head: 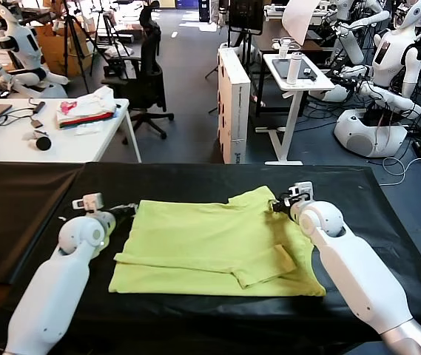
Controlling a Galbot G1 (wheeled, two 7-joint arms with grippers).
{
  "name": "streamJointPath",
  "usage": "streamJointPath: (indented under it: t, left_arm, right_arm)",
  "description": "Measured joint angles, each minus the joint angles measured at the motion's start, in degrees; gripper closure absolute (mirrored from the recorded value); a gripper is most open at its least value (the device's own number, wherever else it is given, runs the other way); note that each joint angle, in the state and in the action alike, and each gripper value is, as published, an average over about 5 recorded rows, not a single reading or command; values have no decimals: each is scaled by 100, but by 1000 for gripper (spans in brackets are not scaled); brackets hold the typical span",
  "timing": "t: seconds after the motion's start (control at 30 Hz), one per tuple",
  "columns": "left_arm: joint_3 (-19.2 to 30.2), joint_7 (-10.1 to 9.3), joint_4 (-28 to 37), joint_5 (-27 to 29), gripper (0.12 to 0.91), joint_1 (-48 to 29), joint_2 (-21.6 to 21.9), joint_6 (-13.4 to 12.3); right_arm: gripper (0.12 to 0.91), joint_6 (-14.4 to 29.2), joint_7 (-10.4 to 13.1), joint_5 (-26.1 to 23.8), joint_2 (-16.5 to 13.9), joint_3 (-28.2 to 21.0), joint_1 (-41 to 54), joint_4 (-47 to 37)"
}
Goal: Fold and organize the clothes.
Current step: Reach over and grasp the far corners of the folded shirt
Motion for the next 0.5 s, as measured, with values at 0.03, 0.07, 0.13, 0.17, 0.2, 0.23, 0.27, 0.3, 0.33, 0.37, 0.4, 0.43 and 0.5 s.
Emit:
streamJointPath:
  t: [0.03,0.07,0.13,0.17,0.2,0.23,0.27,0.3,0.33,0.37,0.4,0.43,0.5]
  left_arm:
    - [0,0,-7,-1,837,0,0,2]
    - [-1,-1,-17,2,841,1,-1,4]
    - [-11,-4,-42,20,846,3,-3,10]
    - [-21,-7,-58,35,848,4,-5,14]
    - [-34,-12,-77,50,848,5,-5,21]
    - [-51,-19,-99,62,841,6,-3,28]
    - [-72,-29,-125,70,833,6,2,33]
    - [-96,-46,-156,76,810,4,10,38]
    - [-121,-72,-189,82,767,-1,20,41]
    - [-146,-104,-220,94,726,-8,30,41]
    - [-167,-134,-244,119,672,-16,40,41]
    - [-185,-161,-260,148,599,-25,48,41]
    - [-215,-190,-268,184,485,-36,55,40]
  right_arm:
    - [886,0,-8,1,-2,8,-10,11]
    - [886,0,-15,1,-6,15,-17,20]
    - [886,-2,-27,3,-13,28,-27,34]
    - [886,-2,-32,3,-16,34,-29,39]
    - [886,-3,-35,4,-18,38,-31,41]
    - [886,-3,-38,5,-19,40,-31,43]
    - [886,-3,-40,5,-19,41,-31,44]
    - [886,-3,-41,6,-19,42,-31,47]
    - [886,-3,-42,7,-18,42,-31,49]
    - [886,-3,-43,7,-18,42,-30,51]
    - [886,-4,-43,8,-17,41,-28,54]
    - [886,-4,-44,8,-17,41,-25,55]
    - [886,-4,-44,9,-17,39,-18,54]
